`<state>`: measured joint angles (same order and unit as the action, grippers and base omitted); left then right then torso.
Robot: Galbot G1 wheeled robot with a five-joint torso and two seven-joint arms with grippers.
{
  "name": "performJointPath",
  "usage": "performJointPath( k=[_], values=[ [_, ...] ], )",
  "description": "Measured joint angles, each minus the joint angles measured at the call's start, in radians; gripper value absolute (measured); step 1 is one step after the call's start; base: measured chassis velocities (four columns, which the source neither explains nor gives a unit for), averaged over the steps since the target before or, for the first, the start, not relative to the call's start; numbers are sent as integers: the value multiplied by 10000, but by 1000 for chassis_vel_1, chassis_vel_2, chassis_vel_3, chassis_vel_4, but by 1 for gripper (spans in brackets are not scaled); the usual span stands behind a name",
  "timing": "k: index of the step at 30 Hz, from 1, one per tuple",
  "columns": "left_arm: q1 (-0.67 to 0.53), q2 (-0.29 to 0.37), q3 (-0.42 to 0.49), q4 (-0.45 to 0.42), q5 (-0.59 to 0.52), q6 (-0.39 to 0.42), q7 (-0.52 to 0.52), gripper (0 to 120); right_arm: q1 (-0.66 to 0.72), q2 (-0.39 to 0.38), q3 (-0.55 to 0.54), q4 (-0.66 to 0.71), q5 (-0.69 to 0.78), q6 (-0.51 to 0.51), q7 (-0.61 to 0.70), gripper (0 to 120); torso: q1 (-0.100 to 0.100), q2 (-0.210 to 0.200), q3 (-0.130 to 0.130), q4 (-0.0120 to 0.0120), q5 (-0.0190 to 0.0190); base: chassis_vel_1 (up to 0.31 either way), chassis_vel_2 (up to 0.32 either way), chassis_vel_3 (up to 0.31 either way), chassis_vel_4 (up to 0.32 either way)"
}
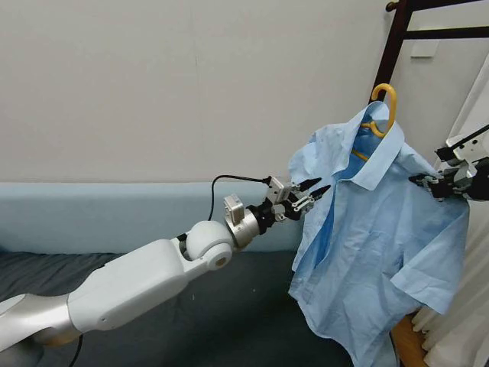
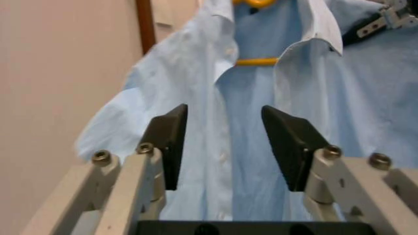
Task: Pick up the clothes from the sofa and hang them on the clothes hanger.
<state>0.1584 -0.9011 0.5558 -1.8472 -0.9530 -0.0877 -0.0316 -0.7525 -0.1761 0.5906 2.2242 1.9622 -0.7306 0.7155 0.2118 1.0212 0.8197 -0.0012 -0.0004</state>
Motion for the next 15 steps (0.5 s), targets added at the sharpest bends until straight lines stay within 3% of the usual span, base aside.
performJointPath(
  k=[4,9,15],
  values=[
    [1101,382,-757,-720,131,350,-681,65,-33,278,-25,-212,102,50,666,1,-1,1,-1,-1,1,0,0,0,0],
    [3402,749,-2278,-1627,430,943,-1921,86,-252,770,-273,-1012,-536,125,1001,1,-1,0,0,2,0,0,0,0,0],
    [4632,717,-3591,-2013,652,1199,-2172,98,-415,1048,-511,-1814,-1350,206,705,1,-1,0,-1,1,2,0,0,0,0]
  ],
)
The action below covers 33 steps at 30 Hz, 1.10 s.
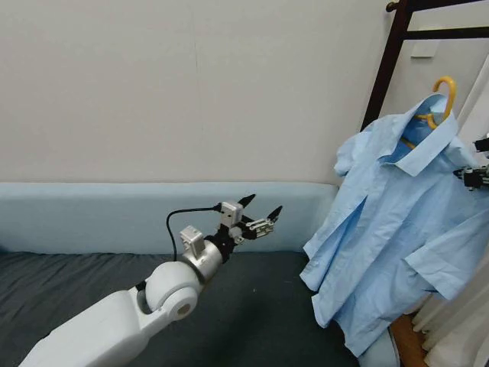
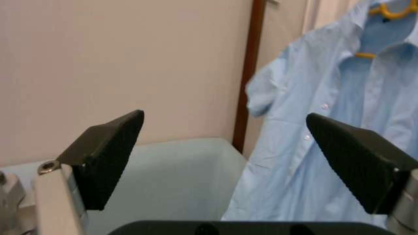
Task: Pick up the clothes from the sofa and hang them on the clothes hanger.
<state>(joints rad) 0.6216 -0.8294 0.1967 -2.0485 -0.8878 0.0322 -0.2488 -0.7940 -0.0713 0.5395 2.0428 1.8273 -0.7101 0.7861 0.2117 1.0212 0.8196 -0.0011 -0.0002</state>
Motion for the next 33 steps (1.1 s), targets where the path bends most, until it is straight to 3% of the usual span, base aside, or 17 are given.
performJointPath(
  k=[4,6,10,14,16,17,21,22,23,27,30,33],
  values=[
    [1666,-176,-1478,-378,174,133,-110,100,83,867,-589,-865,-1904,368,-1396,1,1,1,-1,-2,-2,0,0,0,0],
    [1977,-203,-1634,-446,271,133,-130,100,197,1136,-833,-989,-2353,417,-1597,1,0,0,-1,-3,-4,0,0,0,0],
    [3434,-368,-2077,-872,887,108,-92,100,639,2996,-2349,-2074,-5205,791,-2467,1,0,0,1,4,6,0,0,0,0],
    [3756,-517,-2178,-921,1022,99,-108,100,1032,3625,-2805,-2710,-6208,892,-2580,1,0,0,1,-3,4,0,0,0,0],
    [3884,-572,-2197,-928,1116,100,-129,100,1745,3881,-3561,-3061,-6982,892,-2630,1,0,0,0,-7,1,0,0,0,0],
    [3884,-572,-2197,-928,1116,100,-129,100,1745,3881,-3561,-3061,-6982,892,-2630,1,0,0,0,-7,1,0,0,0,0],
    [4078,-690,-2275,-917,1236,96,-138,100,4795,4621,-6236,-3937,-7547,336,-2455,1,1,-1,2,3,3,0,0,0,0],
    [4078,-690,-2275,-917,1236,96,-138,100,4795,4621,-6236,-3937,-7547,336,-2455,1,1,-1,2,3,3,0,0,0,0],
    [4143,-710,-2309,-923,1259,94,-139,100,5673,4809,-6915,-4122,-7498,182,-2343,1,2,0,2,6,-2,0,0,0,0],
    [4366,-711,-2429,-990,1336,76,-143,100,7256,5166,-8096,-4396,-7137,-81,-2042,1,3,0,3,5,0,0,0,0,0],
    [4744,-703,-2572,-1109,1485,44,-146,100,9743,5643,-9844,-4995,-6248,-217,-1538,1,1,0,0,-3,-7,0,0,0,0],
    [4897,-641,-2648,-1184,1543,2,-139,100,11012,5910,-10857,-5363,-5581,-230,-1273,1,2,0,1,-1,-6,0,0,0,0]
  ],
)
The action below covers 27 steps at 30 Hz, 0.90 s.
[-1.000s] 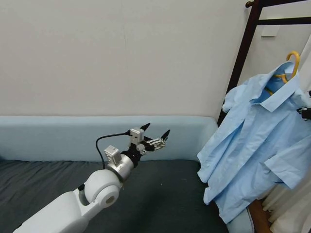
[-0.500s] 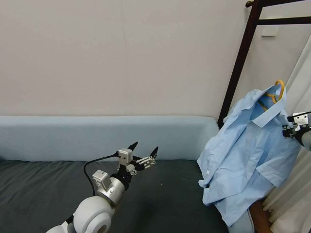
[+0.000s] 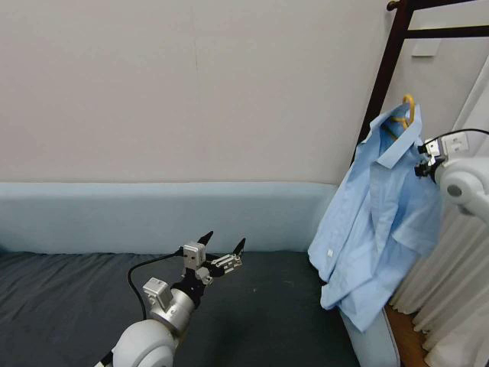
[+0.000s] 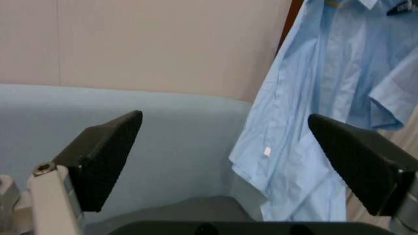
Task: Pick up the clothes from the sofa and hang them on the clothes hanger.
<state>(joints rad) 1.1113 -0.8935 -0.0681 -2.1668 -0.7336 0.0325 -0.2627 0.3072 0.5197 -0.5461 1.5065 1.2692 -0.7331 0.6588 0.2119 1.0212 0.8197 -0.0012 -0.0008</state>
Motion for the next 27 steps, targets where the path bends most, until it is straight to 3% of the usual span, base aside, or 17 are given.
performJointPath(
  k=[6,11,27],
  values=[
    [170,62,-114,-159,49,-48,-1,100,2652,813,-2118,-1541,1177,-20,320,1,0,0,1,2,2,0,0,0,0],
    [324,21,-133,-196,198,-100,1,100,3809,1473,-2810,-2759,1852,-21,509,1,0,-1,1,1,2,0,0,0,0],
    [649,-59,-203,-236,569,-331,138,100,4103,3303,-2108,-5539,3062,-6,1452,1,-1,-1,1,1,5,0,0,0,0]
  ],
)
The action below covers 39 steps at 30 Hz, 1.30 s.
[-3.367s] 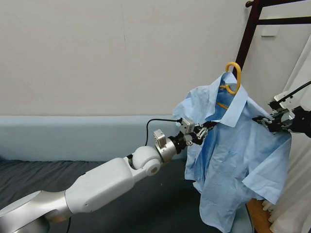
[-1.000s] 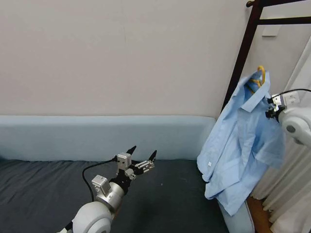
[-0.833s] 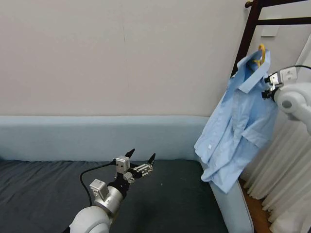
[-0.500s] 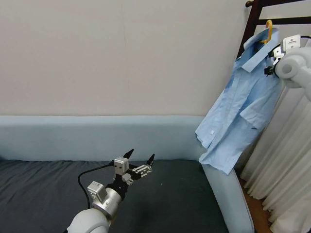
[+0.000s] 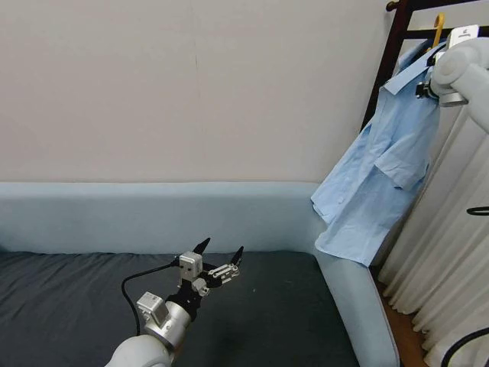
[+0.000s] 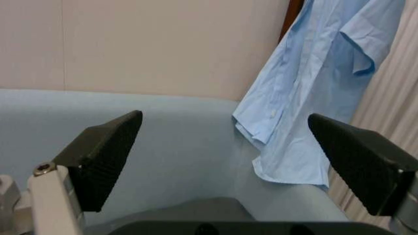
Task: Pick up the clothes from the sofa and hang them on the clothes hanger.
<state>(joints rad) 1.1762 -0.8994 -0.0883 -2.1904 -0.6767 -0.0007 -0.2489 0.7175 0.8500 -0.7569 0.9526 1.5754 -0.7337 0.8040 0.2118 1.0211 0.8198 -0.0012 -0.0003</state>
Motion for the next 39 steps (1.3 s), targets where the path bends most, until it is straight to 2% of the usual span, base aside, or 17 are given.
performJointPath(
  k=[10,18,21,22,25,27,31,32,35,36,39],
  values=[
    [-43,130,-126,35,42,-98,9,100,-286,550,831,-629,374,8,581,1,-1,0,-1,0,0,0,0,0,0],
    [135,100,-133,-27,89,-99,10,100,-464,322,568,-297,430,16,579,1,-1,0,-2,0,-2,0,0,0,0],
    [224,-7,-149,-40,223,-118,29,100,-738,-84,434,146,-789,14,-481,13,0,0,0,2,3,0,0,0,0],
    [224,-7,-149,-40,223,-118,29,100,-738,-84,434,146,-789,14,-481,13,0,0,0,2,3,0,0,0,0],
    [326,-71,-144,-17,329,-132,54,100,-1144,-777,549,1190,-2028,69,-1506,28,0,0,-1,-4,4,0,0,0,0],
    [347,-70,-136,-16,353,-135,55,100,-1296,-965,644,1560,-2241,118,-1655,31,-1,1,-1,-4,4,0,0,0,0],
    [389,-93,-97,-17,415,-142,67,100,-1857,-1864,1085,3283,-2813,707,-2234,50,-1,1,-1,2,3,0,0,0,0],
    [389,-93,-97,-17,415,-142,67,100,-1857,-1864,1085,3283,-2813,707,-2234,50,-1,1,-1,2,3,0,0,0,0],
    [513,-163,-93,15,540,-172,53,100,-2303,-2725,1509,4714,-3043,1762,-3238,65,-1,0,-2,0,0,0,0,0,0],
    [513,-163,-93,15,540,-172,53,100,-2303,-2725,1509,4714,-3043,1762,-3238,65,-1,0,-2,0,0,0,0,0,0],
    [652,-207,-121,101,683,-310,-34,100,-3322,-3568,2545,6291,-3209,2690,-3805,79,-1,1,-2,0,1,0,0,0,0]
  ],
)
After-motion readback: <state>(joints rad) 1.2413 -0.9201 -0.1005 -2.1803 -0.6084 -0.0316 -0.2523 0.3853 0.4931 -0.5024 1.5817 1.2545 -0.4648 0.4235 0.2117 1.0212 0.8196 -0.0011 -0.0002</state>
